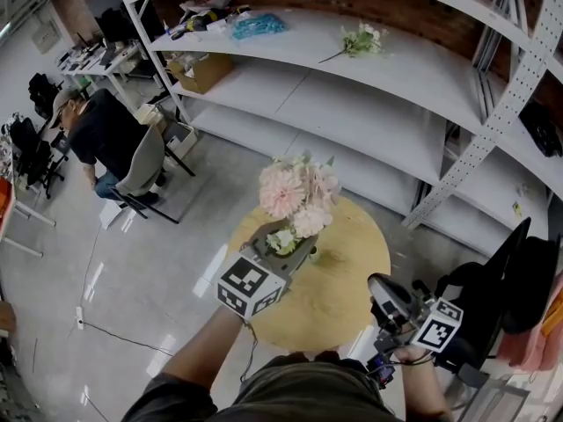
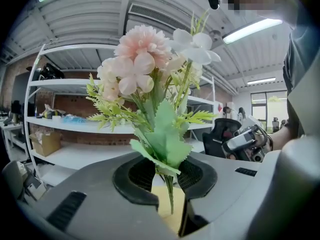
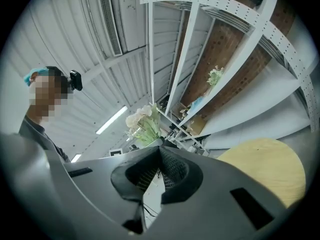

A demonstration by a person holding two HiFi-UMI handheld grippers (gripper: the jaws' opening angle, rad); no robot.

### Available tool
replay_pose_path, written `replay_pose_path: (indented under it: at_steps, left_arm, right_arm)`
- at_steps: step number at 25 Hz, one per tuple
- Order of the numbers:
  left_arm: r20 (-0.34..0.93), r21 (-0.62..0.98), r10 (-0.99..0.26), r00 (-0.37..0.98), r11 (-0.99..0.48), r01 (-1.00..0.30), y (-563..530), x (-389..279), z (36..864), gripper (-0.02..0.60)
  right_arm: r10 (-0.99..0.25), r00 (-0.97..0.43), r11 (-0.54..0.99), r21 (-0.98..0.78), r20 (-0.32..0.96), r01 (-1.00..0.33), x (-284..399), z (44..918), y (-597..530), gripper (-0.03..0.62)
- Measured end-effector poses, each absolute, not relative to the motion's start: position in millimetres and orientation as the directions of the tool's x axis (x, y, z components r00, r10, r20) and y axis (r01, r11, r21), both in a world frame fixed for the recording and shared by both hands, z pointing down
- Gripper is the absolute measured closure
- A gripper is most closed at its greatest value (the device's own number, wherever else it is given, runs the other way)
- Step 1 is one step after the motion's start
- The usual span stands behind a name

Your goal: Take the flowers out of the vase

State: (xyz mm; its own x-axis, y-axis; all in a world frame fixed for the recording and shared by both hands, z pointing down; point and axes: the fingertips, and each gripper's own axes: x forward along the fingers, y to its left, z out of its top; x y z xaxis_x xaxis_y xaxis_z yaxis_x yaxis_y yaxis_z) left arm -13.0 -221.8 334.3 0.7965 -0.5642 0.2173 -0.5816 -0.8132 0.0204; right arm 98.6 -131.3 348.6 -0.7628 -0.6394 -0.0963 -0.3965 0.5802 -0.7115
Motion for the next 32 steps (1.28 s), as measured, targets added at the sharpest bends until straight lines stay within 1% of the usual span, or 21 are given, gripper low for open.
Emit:
replay_pose_path:
  at_steps: [13, 32]
  left_arm:
    - [0.196, 0.023, -0.57, 0.798, -0.811, -0.585, -211, -10, 316, 0.492]
    - [0.214, 0.03, -0.581, 0.785, -0.799, -0.6, -218, -14, 328, 0.494]
  right_arm:
    - [-0.622, -0.779, 0.601, -0.688, -0.081, -0.408, 94, 343, -121, 0.579]
    - [-0.602, -0.797, 0.596, -0.688, -0.041, -0.414, 94, 351, -124, 0.579]
